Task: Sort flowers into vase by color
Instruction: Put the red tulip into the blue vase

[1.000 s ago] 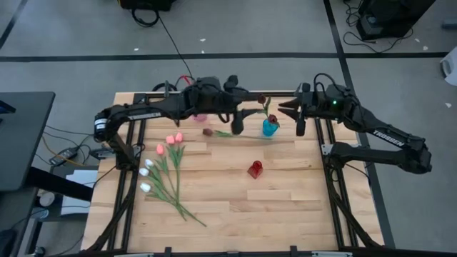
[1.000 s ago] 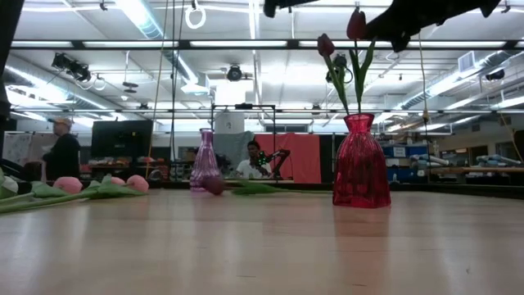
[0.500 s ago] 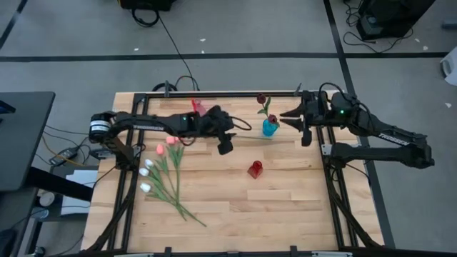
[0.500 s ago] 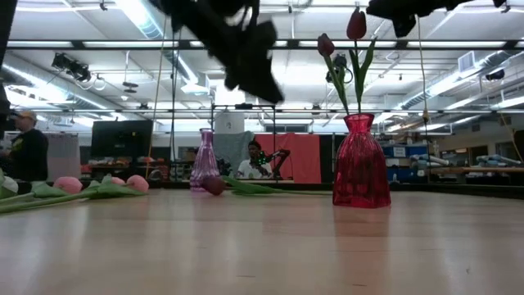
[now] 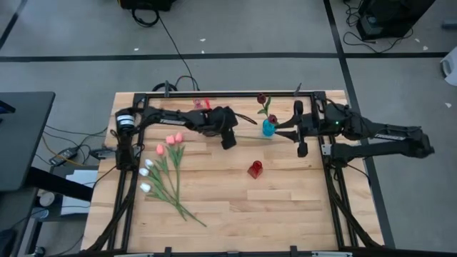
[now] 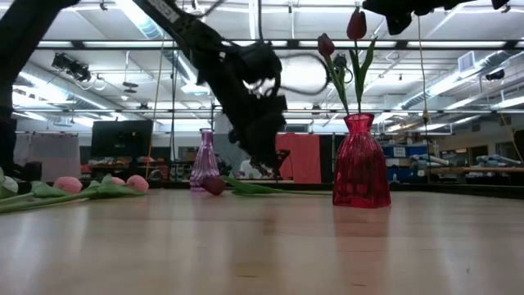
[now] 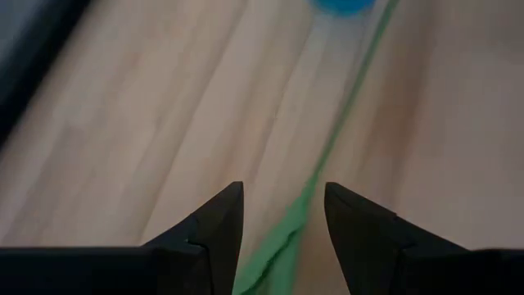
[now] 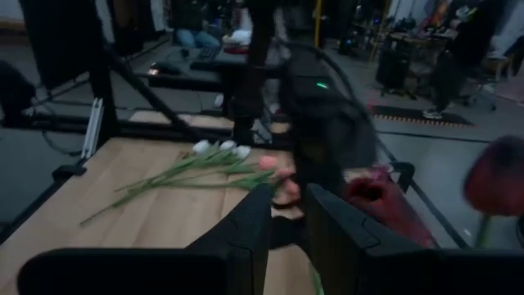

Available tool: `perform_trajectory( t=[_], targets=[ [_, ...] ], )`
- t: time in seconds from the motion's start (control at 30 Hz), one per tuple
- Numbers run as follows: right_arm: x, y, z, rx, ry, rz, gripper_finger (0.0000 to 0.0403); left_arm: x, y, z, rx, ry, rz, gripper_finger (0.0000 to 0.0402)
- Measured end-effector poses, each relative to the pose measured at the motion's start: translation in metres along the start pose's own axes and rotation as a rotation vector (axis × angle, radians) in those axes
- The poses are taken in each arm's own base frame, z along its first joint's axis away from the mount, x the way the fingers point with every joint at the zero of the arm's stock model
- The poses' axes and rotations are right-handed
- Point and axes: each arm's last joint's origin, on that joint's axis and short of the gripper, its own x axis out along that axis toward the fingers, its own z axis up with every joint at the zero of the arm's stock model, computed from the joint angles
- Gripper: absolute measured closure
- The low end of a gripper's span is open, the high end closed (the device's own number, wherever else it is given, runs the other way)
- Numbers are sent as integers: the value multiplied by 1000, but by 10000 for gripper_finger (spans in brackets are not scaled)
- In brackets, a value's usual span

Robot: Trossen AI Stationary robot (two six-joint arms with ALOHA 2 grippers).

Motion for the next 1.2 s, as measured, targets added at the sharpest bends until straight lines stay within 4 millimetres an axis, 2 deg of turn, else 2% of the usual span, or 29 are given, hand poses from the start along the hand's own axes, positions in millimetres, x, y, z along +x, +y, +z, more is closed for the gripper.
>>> perform_trajectory(
  t=[0.13,0.27,0.47,0.57,0.8,0.97,1.2],
  targets=[
    [5,2,-5,-15,22,8,312,13,2,2,45,53,-9,225],
    [7,1,-8,-18,37,-7,312,30,2,-8,94,157,-27,225],
    [8,2,-8,-19,29,-6,312,32,0,-11,119,185,-62,235],
    [8,2,-7,-21,22,-3,312,33,3,-13,112,208,-61,266],
    [8,2,-7,-21,17,-3,312,30,3,-19,109,278,-89,382],
    [8,2,-5,-19,4,-4,312,11,-3,-13,90,299,-100,388],
    [9,2,-7,-13,25,-1,312,-42,-19,9,89,360,-68,390]
  ],
)
